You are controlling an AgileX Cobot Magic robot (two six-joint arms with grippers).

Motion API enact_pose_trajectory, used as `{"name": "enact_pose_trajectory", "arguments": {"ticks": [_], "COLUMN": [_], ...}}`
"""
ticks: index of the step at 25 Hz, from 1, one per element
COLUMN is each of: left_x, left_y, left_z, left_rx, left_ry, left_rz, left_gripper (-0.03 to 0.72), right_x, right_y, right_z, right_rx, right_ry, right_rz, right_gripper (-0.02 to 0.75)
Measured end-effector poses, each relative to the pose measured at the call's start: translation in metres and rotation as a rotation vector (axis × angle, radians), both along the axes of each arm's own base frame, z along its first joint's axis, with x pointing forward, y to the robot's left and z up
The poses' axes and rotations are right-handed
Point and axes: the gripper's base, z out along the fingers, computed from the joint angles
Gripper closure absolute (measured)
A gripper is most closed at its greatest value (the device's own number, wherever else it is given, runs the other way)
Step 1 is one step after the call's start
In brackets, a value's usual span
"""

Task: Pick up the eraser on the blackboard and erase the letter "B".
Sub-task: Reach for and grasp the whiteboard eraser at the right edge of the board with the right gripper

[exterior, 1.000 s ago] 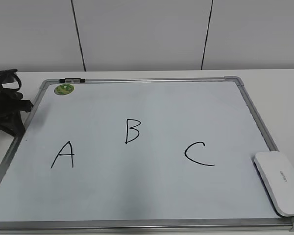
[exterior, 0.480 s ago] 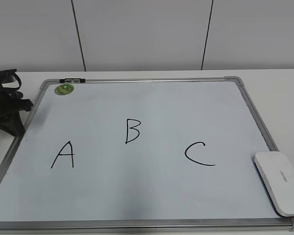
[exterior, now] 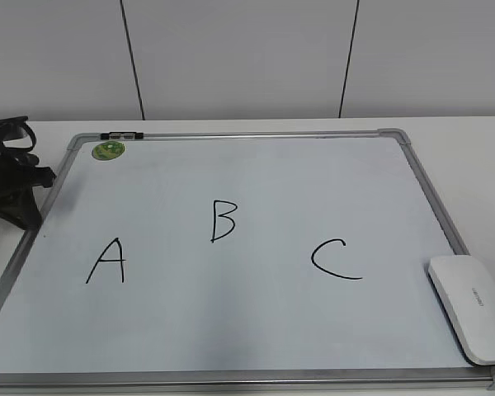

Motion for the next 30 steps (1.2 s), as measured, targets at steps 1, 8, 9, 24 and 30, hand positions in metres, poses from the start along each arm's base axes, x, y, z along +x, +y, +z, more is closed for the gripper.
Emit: {"name": "enact_pose_trajectory", "arguments": {"ticks": [1,8,9,24,30], "left_x": [0.000,0.000,0.000,0.000,0.000], "left_y": [0.000,0.000,0.000,0.000,0.000], "left_z": [0.000,0.000,0.000,0.001,0.001], "left_rx": [-0.001,-0.001,-0.002,-0.004,-0.004], "left_ry": [0.000,0.000,0.000,0.001,0.001], "left_rz": [0.001,0.001,0.001,0.001,0.001], "left_gripper": [0.650,0.641,0.639,0.629,0.624], "right_x": [0.008,0.061,0.069,0.172,0.192], "right_y": [0.001,0.002,0.002,0.021,0.025], "right_z": [0.001,-0.009,-0.013,-0.059,-0.091], "right_rx": [0.025,0.020,0.020,-0.023,-0.049], "right_ry": [0.010,0.268,0.319,0.759,0.904], "right_rz": [0.008,0.052,0.056,0.194,0.181], "right_gripper": [0.150,0.150,0.150,0.145,0.110]}}
